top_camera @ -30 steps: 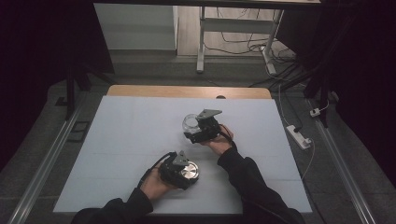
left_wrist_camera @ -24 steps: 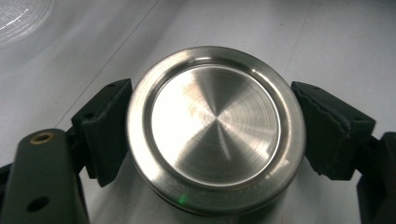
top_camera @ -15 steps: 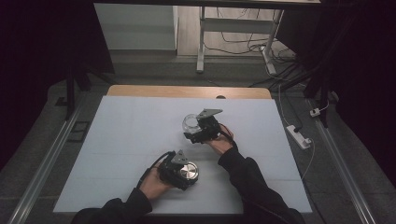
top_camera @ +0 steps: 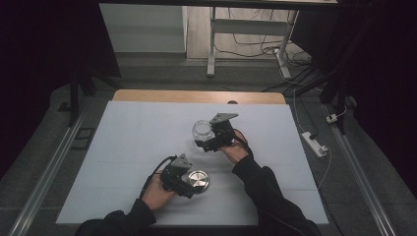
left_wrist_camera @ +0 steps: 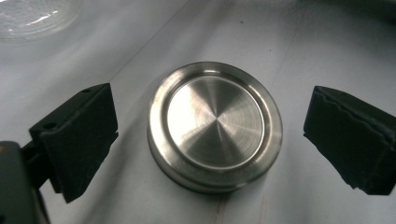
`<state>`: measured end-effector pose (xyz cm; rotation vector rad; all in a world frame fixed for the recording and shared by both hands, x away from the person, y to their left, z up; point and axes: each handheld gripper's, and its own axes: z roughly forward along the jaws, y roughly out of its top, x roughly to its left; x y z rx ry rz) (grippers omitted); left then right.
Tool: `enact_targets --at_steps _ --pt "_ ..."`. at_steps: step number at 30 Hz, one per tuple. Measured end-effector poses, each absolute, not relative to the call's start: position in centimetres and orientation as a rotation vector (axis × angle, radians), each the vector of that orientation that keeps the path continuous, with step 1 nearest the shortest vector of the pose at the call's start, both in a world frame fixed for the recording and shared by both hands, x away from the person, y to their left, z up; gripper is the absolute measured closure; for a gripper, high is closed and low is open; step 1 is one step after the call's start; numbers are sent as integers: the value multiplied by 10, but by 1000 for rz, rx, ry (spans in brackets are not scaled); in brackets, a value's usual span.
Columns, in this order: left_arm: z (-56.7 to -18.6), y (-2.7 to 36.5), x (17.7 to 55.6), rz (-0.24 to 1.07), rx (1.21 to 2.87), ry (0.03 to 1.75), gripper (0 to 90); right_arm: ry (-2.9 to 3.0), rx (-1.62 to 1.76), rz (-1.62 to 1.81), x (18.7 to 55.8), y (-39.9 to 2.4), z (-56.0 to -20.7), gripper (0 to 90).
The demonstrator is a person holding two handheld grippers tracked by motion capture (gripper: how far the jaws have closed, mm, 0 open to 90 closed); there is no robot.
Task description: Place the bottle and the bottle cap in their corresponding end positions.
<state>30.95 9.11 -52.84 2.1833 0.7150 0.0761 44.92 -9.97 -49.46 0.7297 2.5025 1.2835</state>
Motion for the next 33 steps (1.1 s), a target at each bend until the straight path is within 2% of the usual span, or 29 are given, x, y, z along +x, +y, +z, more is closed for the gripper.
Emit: enact_targets --at_steps 10,26,33 --pt "-517 110 307 61 2134 729 1 2508 728 1270 441 -104 -492 0" --pt "-503 132 303 101 2092 746 0 2509 777 1300 429 -121 -488 0" --pt "-500 142 302 54 2080 739 0 2528 741 1281 418 -127 -482 0"
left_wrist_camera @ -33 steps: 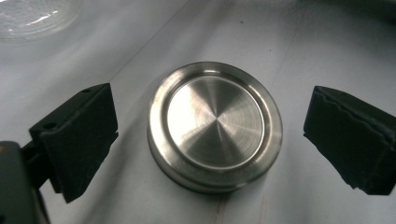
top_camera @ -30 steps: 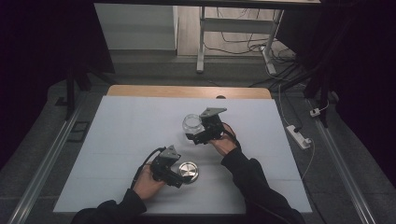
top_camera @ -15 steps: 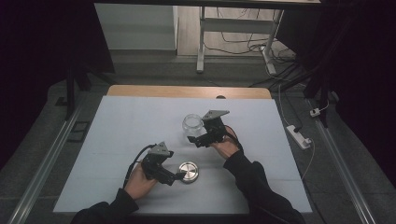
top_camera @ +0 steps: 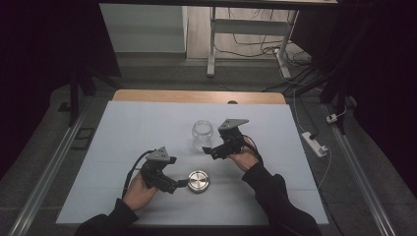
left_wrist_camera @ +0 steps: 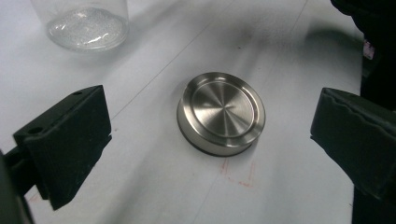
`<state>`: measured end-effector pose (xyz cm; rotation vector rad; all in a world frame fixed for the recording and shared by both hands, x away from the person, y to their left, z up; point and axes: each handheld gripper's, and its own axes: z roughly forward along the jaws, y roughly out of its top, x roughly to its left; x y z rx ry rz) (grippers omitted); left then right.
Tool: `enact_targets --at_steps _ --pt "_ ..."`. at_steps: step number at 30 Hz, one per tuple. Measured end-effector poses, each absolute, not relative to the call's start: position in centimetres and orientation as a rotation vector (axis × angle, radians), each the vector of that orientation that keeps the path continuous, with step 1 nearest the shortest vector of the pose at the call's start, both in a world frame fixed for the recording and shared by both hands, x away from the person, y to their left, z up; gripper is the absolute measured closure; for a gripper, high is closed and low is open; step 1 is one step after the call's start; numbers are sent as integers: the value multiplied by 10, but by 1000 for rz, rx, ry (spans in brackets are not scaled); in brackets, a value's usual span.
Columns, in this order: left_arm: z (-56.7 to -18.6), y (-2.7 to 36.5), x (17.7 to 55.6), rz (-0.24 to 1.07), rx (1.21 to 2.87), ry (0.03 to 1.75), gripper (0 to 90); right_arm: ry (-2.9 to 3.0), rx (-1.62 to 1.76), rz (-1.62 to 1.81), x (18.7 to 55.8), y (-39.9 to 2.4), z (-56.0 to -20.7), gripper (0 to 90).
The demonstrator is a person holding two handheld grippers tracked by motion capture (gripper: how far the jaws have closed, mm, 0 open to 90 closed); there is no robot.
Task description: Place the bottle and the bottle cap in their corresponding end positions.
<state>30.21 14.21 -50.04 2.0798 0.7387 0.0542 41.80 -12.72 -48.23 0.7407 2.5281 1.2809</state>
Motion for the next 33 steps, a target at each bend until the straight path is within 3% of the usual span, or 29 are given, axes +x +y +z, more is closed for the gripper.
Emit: enact_targets --at_steps 33 --pt "-491 200 270 151 2014 858 2 2464 779 1293 361 -172 -466 0"
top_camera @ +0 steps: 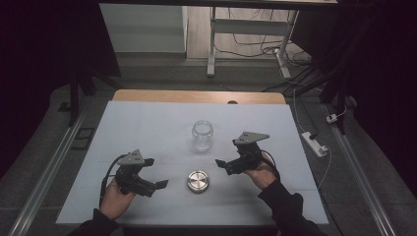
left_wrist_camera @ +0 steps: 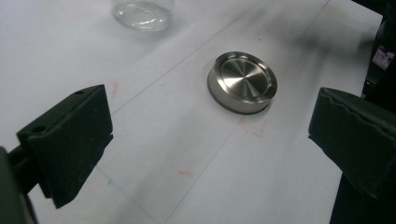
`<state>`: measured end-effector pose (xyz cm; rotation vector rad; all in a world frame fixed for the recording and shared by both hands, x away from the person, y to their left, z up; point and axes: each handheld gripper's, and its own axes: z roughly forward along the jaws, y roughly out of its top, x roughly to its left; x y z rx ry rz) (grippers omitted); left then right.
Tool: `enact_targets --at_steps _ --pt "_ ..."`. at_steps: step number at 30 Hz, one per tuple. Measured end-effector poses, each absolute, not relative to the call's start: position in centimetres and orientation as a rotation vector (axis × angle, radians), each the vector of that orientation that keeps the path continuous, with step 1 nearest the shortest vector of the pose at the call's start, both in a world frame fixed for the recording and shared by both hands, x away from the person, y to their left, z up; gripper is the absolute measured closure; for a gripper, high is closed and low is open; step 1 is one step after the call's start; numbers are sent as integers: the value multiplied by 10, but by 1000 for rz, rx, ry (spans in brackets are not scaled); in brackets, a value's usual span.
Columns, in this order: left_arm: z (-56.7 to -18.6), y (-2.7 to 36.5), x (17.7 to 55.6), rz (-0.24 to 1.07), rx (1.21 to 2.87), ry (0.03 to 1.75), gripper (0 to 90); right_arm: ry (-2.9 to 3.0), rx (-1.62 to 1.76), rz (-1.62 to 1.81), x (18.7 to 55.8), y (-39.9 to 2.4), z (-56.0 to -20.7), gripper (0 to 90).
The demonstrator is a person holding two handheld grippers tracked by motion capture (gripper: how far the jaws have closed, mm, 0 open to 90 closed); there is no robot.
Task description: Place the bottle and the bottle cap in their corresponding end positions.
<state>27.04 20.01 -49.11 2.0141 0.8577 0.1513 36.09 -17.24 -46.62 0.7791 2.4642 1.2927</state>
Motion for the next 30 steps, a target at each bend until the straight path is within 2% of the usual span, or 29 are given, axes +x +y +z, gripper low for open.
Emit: enact_targets --at_steps 30 --pt "-501 254 231 245 1931 1023 0 2323 939 1235 310 -250 -472 0"
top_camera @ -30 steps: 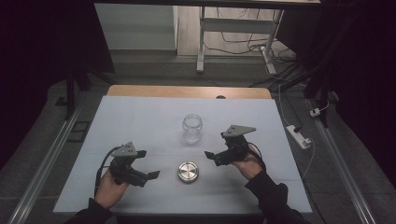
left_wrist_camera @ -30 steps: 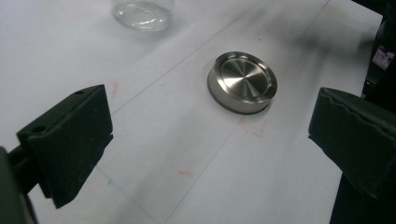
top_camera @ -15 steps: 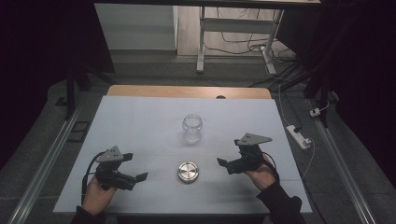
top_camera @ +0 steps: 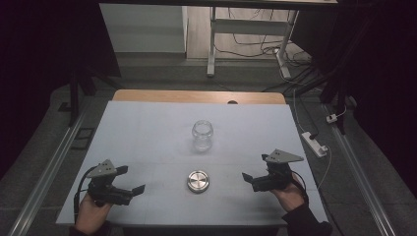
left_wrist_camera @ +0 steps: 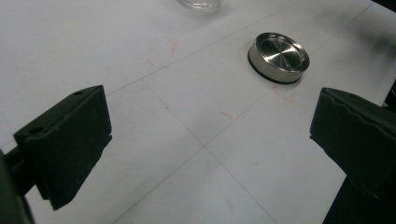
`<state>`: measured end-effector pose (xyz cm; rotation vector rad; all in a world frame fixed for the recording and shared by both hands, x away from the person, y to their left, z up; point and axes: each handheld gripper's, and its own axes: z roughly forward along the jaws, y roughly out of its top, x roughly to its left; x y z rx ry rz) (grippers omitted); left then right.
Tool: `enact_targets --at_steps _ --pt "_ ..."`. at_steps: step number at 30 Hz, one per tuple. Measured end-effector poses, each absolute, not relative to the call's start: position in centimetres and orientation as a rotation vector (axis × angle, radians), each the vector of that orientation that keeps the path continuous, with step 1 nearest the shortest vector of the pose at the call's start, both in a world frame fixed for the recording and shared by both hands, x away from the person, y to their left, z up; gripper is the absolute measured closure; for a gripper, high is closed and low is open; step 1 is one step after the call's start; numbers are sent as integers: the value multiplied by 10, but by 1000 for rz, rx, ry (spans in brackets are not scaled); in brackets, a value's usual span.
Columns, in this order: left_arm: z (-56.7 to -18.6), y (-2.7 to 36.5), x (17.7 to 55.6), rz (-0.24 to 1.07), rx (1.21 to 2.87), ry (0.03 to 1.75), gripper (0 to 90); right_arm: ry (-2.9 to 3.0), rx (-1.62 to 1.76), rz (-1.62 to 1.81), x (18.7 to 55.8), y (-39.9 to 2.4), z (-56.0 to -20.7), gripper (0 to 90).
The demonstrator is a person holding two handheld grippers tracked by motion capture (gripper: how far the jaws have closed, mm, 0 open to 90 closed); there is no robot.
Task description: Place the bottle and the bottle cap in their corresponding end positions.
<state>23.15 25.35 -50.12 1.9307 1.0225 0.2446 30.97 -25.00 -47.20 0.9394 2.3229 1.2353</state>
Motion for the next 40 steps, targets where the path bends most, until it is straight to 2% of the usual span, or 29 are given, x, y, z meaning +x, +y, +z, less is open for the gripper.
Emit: enact_targets --at_steps 20,40 --pt "-515 275 209 248 1919 1121 0 2217 1150 1152 271 -306 -485 0" --pt "-522 277 200 262 1978 1201 5 2240 1207 1045 252 -317 -493 0"
